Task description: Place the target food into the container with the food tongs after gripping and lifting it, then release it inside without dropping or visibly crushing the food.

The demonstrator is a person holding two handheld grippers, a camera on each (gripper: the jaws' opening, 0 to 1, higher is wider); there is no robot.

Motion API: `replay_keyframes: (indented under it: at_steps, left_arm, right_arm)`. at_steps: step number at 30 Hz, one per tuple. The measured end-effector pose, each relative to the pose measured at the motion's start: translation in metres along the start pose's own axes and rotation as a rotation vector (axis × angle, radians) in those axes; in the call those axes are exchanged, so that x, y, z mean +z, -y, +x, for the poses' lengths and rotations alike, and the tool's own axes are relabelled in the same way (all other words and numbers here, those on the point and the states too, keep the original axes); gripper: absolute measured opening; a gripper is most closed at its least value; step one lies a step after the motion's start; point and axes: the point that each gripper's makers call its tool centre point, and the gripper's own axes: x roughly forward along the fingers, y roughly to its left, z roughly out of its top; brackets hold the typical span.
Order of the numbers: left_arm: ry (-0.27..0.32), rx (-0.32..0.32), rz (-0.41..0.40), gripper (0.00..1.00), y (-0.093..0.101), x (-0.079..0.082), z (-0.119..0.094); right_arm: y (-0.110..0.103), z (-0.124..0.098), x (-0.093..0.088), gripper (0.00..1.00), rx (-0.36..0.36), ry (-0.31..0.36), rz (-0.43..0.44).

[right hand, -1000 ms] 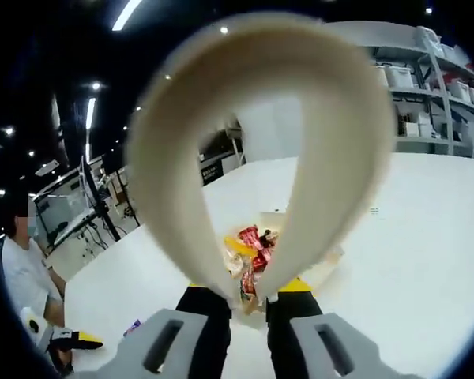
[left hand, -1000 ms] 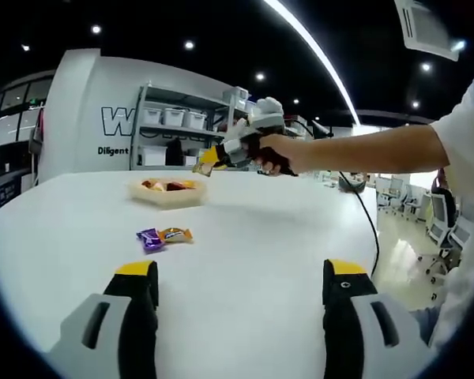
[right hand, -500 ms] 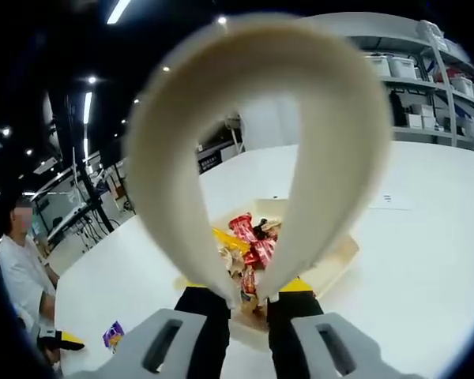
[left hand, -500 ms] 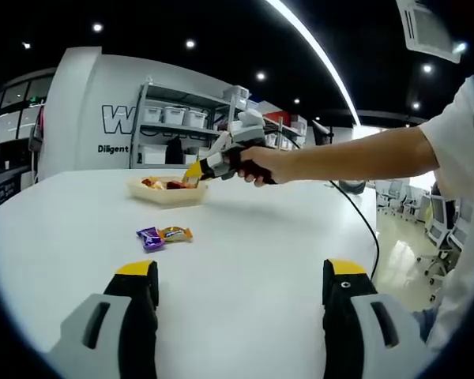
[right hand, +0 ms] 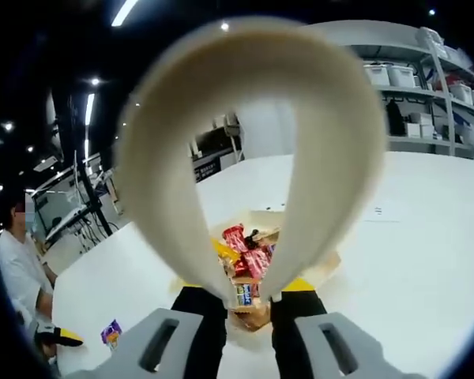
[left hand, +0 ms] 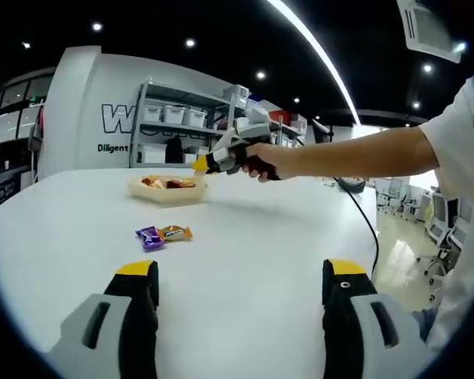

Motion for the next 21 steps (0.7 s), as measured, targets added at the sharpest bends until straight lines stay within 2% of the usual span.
replay_keyframes:
  at_steps: [3, 7, 9, 16, 17, 19, 21]
  left_arm:
    - [0.002, -0.001, -0.001, 0.84, 0.000, 0.000, 0.000]
    - [0.007, -0.008, 0.005, 0.83, 0.002, 0.001, 0.000]
    - [0.010, -0.009, 0.002, 0.84, 0.002, 0.002, 0.000]
    - [0.029, -0.004, 0.015, 0.84, 0.001, 0.004, -0.001]
    - [0.031, 0.000, 0.016, 0.86, 0.001, 0.005, -0.001]
    - [0.031, 0.054, 0.040, 0.95, -0.008, 0.005, -0.001]
    - [0.045, 0.043, 0.048, 0.97, -0.006, 0.007, -0.001]
  right_arm:
    - [-0.010, -0.008, 0.001, 0.14, 0.019, 0.003, -0.004]
    - [-0.034, -0.021, 0.003, 0.14, 0.078, 0.006, -0.026]
    - [-0.045, -0.025, 0.008, 0.14, 0.112, 0.023, 0.004]
    - [-0.059, -0.047, 0.018, 0.15, 0.133, 0.026, -0.032]
    - [-0.063, -0.051, 0.017, 0.15, 0.145, 0.022, -0.038]
    - [-0.068, -0.057, 0.013, 0.15, 0.157, 0.009, -0.046]
    - [-0.076, -0.060, 0.009, 0.16, 0.181, -0.010, -0.026]
